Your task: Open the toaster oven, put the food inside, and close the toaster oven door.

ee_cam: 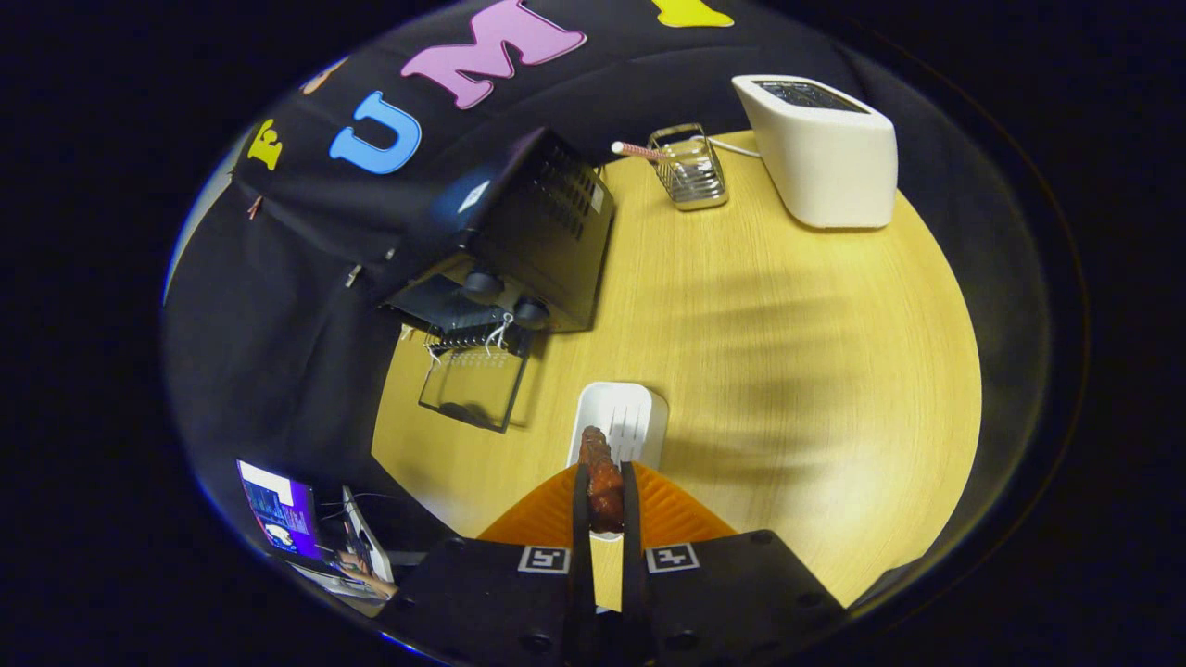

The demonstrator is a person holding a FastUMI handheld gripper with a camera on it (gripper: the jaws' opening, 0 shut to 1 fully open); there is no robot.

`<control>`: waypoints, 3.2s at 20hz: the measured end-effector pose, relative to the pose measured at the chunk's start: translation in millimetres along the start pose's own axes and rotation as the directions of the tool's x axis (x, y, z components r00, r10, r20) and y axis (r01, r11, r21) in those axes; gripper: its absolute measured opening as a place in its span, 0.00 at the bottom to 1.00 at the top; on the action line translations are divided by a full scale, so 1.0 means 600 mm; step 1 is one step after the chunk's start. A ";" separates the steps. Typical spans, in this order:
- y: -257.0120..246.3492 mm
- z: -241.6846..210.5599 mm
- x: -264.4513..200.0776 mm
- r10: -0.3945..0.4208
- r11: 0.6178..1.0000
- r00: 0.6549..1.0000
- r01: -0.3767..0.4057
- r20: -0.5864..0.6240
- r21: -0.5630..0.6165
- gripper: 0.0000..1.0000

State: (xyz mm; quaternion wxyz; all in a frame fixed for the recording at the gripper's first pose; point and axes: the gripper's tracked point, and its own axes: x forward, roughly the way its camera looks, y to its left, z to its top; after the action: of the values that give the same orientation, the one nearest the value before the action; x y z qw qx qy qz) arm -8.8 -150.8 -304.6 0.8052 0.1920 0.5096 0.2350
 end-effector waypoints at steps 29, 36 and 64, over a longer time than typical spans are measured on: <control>0.405 0.014 0.227 -0.005 0.986 0.926 -0.059 0.378 0.158 0.15; 0.390 0.103 0.308 -0.021 0.942 0.874 -0.145 0.486 0.301 0.15; 0.314 0.080 0.269 -0.394 0.919 0.801 0.327 0.451 0.221 0.98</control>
State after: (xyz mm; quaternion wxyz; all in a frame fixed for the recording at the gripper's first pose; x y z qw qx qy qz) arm 60.2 92.3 -299.3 0.9223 0.1971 0.3321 -0.0130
